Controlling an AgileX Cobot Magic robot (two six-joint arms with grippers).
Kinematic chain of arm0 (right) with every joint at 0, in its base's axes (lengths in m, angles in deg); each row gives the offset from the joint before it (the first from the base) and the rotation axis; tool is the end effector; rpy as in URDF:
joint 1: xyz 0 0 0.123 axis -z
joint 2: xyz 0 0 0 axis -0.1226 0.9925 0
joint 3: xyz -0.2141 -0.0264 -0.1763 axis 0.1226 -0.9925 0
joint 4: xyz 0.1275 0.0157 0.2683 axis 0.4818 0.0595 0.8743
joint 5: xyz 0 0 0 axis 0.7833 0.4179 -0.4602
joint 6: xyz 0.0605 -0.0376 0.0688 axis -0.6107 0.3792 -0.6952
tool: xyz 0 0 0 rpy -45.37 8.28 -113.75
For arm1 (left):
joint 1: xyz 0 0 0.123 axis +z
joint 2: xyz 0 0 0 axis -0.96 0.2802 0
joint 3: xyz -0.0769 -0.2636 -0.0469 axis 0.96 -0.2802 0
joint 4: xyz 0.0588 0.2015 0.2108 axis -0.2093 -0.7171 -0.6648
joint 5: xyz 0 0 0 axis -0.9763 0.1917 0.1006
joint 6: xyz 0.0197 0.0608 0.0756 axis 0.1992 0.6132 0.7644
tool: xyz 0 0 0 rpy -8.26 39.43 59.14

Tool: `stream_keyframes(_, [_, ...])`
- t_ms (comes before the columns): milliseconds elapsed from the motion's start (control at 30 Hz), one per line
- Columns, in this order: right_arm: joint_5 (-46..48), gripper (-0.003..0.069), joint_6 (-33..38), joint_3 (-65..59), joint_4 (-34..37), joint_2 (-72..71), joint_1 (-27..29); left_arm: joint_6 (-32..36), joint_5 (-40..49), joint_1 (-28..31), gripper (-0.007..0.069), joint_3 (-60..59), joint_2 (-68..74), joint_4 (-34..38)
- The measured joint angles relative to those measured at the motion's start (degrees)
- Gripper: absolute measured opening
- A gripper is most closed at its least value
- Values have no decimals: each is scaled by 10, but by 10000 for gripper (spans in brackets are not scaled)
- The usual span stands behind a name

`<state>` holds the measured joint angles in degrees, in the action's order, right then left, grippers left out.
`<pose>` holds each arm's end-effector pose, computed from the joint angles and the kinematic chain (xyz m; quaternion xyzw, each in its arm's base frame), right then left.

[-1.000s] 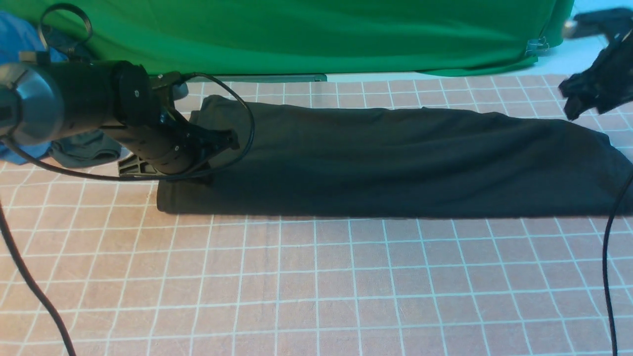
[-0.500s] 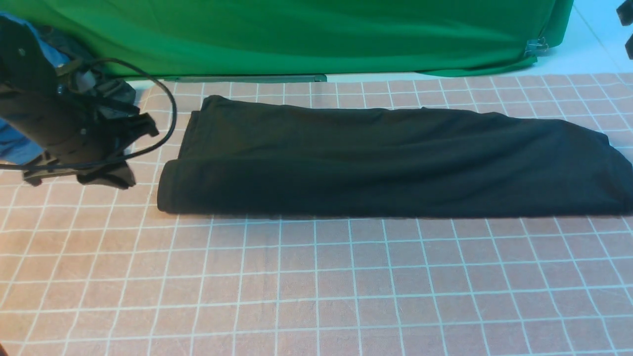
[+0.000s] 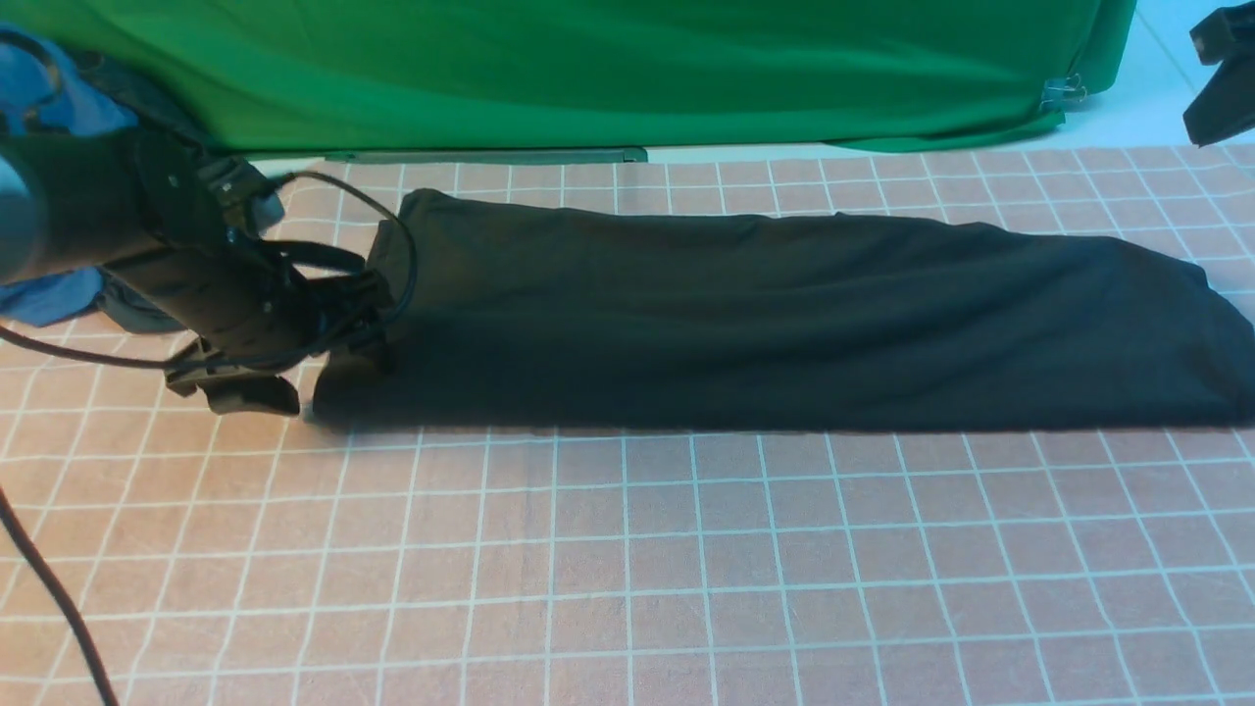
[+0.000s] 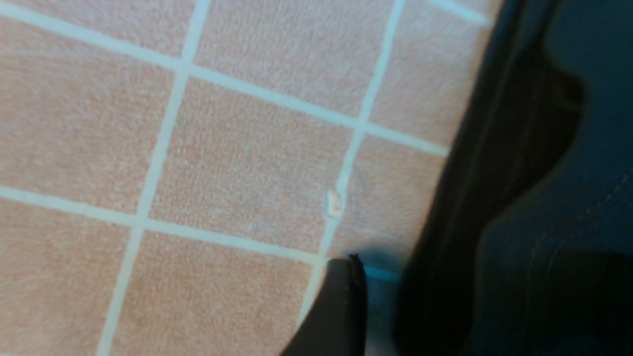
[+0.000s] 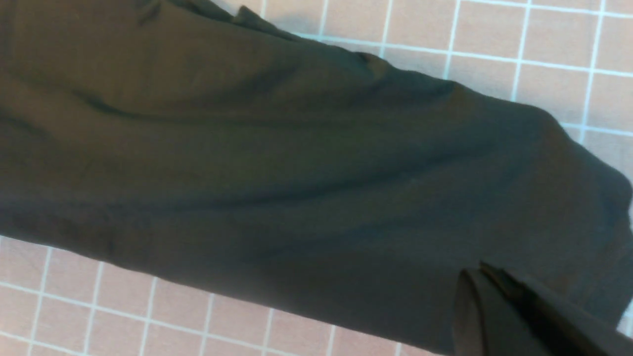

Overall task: Fold a long-sleeved shirt over a pink coffee tablecloth.
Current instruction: 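Pull the folded dark garment lengthwise by its ends to straighten it flat on the table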

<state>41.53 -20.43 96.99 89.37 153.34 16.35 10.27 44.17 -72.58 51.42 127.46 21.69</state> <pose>0.4478 -0.0443 0.3336 -0.0540 0.9637 0.1000 0.2416 0.4195 -0.0056 0.1248 -0.1676 0.9672 -0.0978 0.1640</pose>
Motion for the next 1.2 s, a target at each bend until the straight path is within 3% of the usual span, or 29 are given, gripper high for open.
stream_keyframes(33, [0,43,0,0,1,0,0,3,3,0,624,0,1,0])
stream_keyframes(67, [0,44,-1,0,2,0,-1,13,4,0,568,1,3,13])
stream_keyframes(100, [0,45,-1,0,2,-2,-1,24,10,0,446,1,6,24])
stream_keyframes(133, [0,45,-1,0,2,-2,-1,25,10,0,446,1,6,25])
stream_keyframes(167, [0,46,-1,0,3,-5,-1,35,21,0,257,1,8,35])
stream_keyframes(233, [0,50,-1,0,3,-8,-1,37,33,0,121,1,8,41])
stream_keyframes(333, [0,52,-1,0,3,-9,-1,38,59,3,50,1,-2,38])
stream_keyframes(433, [0,54,-8,0,3,-9,-1,32,90,14,48,0,-29,23])
stream_keyframes(700, [-1,58,-15,-84,-11,-60,-1,-30,221,65,48,0,-135,-97])
stream_keyframes(833, [0,81,-15,-118,-15,-69,0,-37,249,75,48,0,-137,-113])
stream_keyframes(967, [-3,202,-15,-132,-16,-55,0,-48,256,75,60,0,-136,-134])
stream_keyframes(1067, [-17,325,-15,-132,-16,-38,0,-55,256,75,111,0,-136,-150])
stream_keyframes(1100, [-25,400,-18,-132,-16,-28,0,-63,257,75,161,0,-136,-166])
stream_keyframes(1133, [-26,411,-19,-132,-16,-26,0,-65,256,75,169,0,-136,-171])
stream_keyframes(1167, [-34,501,-22,-132,-16,-11,0,-77,258,75,241,0,-136,-189])
stream_keyframes(1200, [-38,544,-24,-132,-16,-2,0,-81,260,75,280,0,-136,-200])
